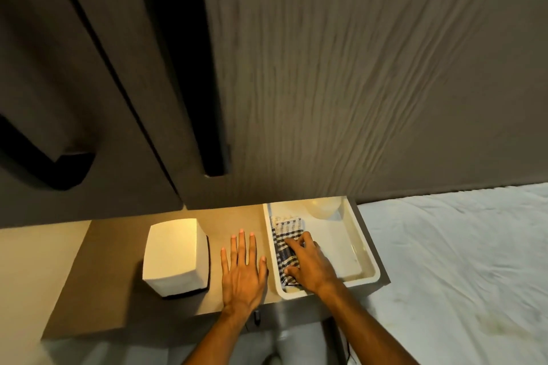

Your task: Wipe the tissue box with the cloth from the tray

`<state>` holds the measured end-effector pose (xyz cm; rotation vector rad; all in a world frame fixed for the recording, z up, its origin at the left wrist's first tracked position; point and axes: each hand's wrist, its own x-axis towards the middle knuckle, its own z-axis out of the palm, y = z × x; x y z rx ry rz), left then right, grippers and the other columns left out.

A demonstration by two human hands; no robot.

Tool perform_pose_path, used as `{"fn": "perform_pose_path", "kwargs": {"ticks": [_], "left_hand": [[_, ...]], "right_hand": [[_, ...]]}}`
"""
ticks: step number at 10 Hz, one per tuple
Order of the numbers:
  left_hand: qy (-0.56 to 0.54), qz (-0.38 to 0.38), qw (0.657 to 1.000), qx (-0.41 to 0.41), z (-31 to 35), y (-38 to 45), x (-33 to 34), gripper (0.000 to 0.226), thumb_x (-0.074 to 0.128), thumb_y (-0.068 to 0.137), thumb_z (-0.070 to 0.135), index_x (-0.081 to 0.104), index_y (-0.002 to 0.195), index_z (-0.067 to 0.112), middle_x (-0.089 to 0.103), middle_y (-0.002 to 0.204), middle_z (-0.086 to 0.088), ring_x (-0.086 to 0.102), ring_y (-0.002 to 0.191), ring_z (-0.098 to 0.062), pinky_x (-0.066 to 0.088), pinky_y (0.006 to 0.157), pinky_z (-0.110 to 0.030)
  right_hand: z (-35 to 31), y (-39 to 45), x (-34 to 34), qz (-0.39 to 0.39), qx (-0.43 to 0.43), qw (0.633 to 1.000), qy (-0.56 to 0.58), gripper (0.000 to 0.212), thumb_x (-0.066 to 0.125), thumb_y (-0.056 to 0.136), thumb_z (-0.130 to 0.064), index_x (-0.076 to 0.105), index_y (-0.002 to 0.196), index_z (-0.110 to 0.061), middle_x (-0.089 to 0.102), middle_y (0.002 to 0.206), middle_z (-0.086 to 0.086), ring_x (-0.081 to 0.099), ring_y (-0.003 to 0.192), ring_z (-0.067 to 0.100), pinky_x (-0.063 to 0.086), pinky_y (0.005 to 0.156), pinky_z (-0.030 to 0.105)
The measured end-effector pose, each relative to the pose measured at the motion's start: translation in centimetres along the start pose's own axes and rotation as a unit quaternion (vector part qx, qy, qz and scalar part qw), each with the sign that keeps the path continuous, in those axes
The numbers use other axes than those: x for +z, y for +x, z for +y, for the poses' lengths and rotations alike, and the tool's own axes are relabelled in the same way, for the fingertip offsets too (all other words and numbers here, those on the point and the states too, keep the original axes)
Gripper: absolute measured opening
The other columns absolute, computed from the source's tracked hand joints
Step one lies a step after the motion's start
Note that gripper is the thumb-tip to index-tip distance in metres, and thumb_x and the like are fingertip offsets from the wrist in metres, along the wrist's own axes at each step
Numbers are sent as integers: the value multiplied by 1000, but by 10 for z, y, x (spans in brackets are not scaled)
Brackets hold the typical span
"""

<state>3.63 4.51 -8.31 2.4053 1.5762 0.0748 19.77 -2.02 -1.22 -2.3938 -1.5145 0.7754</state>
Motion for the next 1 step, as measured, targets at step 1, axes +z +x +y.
{"fn": "perform_pose_path", "kwargs": {"ticks": [1], "left_hand": [[-20, -5, 1000, 12, 0, -20, 2, 70, 16, 97, 55, 3, 156, 21, -1, 166, -9, 1, 153, -29, 5, 124, -53]], "right_hand": [[-3, -17, -19, 57, -28, 998, 3, 59, 65, 90, -44, 41, 143, -31, 45, 144, -3, 55, 124, 18, 53, 101, 41]]}}
